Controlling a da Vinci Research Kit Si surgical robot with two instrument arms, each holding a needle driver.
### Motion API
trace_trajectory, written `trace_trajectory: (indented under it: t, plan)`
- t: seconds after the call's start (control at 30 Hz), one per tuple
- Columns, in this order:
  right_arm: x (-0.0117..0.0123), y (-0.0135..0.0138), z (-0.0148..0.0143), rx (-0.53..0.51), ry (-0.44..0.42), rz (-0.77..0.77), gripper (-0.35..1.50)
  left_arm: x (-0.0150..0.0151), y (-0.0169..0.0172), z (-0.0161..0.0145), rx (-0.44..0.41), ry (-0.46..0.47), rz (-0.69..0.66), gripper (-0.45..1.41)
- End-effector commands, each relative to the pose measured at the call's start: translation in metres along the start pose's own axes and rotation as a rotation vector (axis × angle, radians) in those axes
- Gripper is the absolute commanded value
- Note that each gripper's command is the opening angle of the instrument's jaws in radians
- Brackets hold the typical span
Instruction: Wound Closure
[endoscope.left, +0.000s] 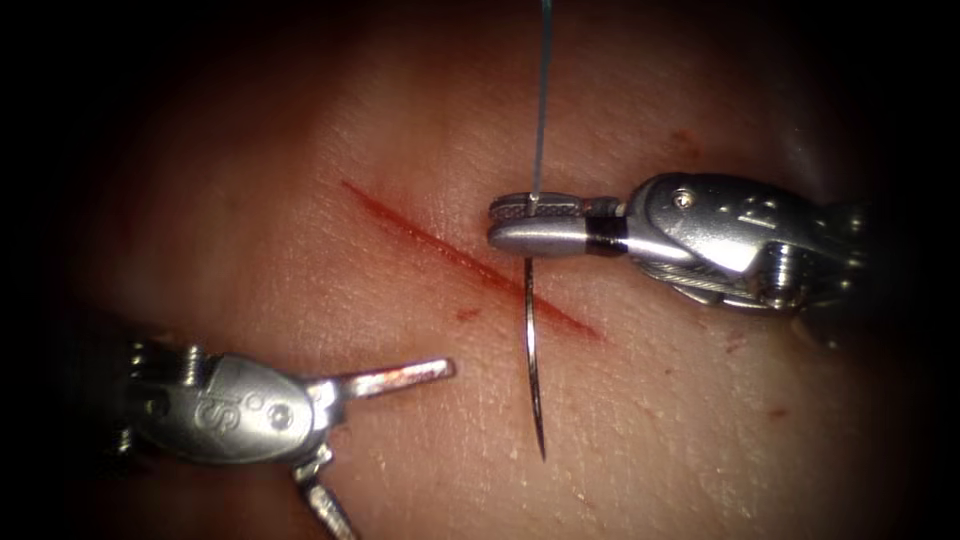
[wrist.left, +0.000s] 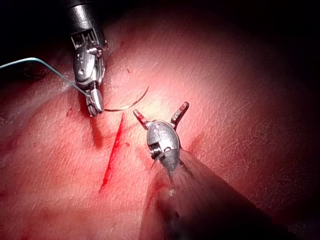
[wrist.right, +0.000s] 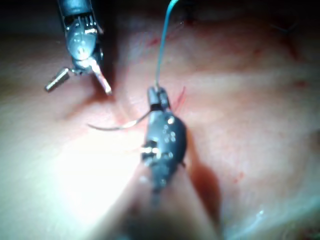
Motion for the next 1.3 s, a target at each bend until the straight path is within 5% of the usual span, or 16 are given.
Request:
trace_trajectory:
  t: [0.03, 0.33, 0.73, 1.1, 1.3]
  plan:
    - [-0.0005, -0.0001, 0.0002, -0.008, 0.001, 0.005, -0.35, -0.0005, 0.0, 0.0005, 0.027, -0.005, -0.051, 0.99]
    - [-0.0004, 0.0, 0.0002, -0.085, -0.012, 0.015, -0.35, -0.001, -0.002, -0.0014, 0.242, -0.024, -0.258, 0.76]
    - [0.0004, -0.0003, 0.0009, -0.174, -0.082, 0.035, -0.35, -0.0019, -0.0033, -0.0047, 0.398, -0.028, -0.385, 0.47]
    - [0.0006, -0.0013, 0.0027, -0.221, -0.102, -0.062, -0.35, -0.0023, -0.0038, -0.0056, 0.468, -0.033, -0.41, 0.34]
    - [0.0007, -0.0023, 0.0039, -0.159, -0.066, -0.216, -0.35, -0.0024, -0.0037, -0.0048, 0.432, 0.08, -0.524, 0.41]
